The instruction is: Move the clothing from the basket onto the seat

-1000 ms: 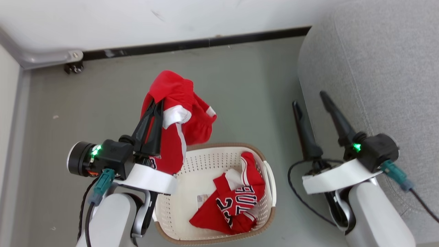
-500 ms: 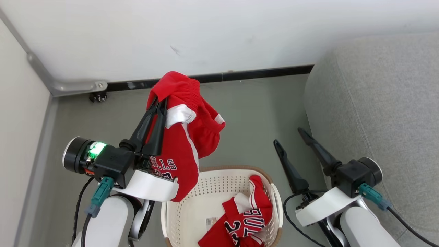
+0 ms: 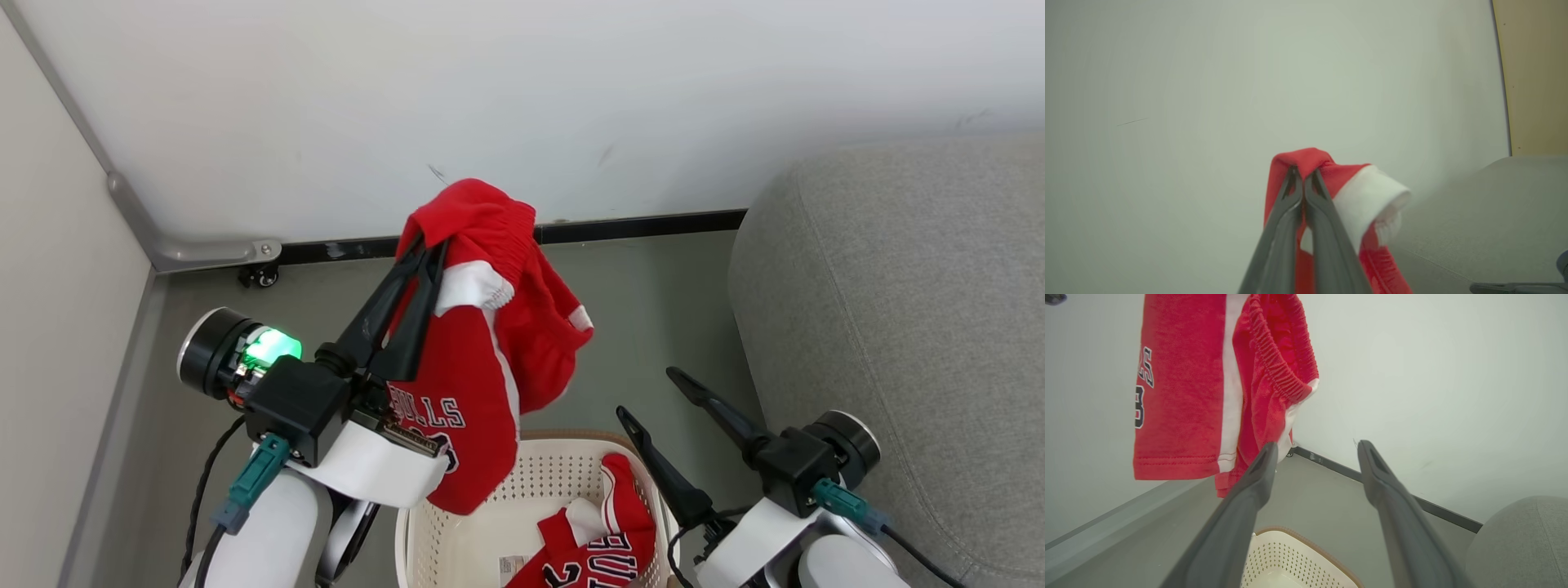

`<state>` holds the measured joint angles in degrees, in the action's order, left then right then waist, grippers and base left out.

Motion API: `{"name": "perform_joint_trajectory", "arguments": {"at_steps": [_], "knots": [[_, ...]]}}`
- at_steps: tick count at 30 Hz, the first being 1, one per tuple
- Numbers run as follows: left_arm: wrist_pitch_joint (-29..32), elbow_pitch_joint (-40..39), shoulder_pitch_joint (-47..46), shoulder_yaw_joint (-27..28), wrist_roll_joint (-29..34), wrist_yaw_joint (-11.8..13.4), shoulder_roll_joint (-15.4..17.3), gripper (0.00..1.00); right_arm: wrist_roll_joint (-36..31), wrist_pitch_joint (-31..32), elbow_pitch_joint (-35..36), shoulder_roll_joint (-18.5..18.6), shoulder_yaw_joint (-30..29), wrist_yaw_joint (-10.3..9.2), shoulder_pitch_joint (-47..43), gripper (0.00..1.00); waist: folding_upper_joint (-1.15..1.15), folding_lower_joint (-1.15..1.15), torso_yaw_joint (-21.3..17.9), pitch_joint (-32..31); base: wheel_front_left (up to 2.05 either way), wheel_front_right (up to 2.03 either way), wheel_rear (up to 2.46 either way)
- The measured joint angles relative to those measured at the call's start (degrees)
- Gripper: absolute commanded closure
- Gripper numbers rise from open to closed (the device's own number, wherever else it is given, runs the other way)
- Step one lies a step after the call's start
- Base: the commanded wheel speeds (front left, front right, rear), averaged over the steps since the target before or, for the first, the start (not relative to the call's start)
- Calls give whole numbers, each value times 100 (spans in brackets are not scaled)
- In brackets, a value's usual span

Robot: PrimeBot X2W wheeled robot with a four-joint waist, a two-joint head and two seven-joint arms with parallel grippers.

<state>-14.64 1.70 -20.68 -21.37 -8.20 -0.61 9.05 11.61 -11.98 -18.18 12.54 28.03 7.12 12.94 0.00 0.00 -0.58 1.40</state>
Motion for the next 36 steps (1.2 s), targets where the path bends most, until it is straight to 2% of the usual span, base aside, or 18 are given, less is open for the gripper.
{"name": "perform_joint_trajectory", "arguments": {"at_steps": [8,18,26,36], "knots": [[0,-123,0,-103,-25,-299,76,100,152,249,256,376,448,0,-2,0,0,0,2,-146,0,0,0],[0,-371,-71,-209,-25,-405,112,100,339,470,541,769,658,0,5,0,0,0,-15,-151,0,0,0],[0,-490,-97,-392,-24,-500,83,100,459,541,656,932,934,1,115,0,0,0,-5,-125,0,0,0],[0,-641,-194,-628,-22,-554,-1,100,662,542,621,960,1110,1,336,0,0,0,83,-86,0,0,0]]}}
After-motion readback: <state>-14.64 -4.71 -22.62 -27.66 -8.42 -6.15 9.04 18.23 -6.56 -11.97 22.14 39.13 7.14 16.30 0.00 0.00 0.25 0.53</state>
